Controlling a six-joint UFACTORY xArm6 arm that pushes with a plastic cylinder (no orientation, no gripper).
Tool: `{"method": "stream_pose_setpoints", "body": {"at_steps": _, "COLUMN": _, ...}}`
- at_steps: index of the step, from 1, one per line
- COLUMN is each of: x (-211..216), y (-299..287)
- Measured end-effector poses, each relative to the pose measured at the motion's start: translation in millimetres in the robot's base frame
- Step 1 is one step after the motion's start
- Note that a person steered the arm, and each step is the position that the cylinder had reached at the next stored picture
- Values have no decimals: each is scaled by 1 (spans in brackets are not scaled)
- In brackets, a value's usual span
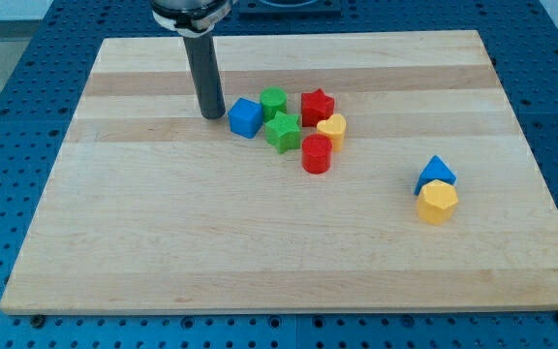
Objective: Move the blue triangle below the blue cube
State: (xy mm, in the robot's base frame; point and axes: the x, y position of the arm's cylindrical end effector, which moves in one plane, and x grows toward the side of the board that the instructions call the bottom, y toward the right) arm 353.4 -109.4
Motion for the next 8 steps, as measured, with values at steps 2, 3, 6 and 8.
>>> {"method": "stream_pose_setpoints", "body": {"at_steps": 2, "x": 26, "y": -40}}
{"method": "stream_pose_setpoints", "body": {"at_steps": 3, "x": 99, "y": -38}}
{"method": "stream_pose_setpoints", "body": {"at_steps": 6, "x": 222, "y": 166}}
{"method": "stream_pose_setpoints", "body": {"at_steps": 8, "x": 210, "y": 284}}
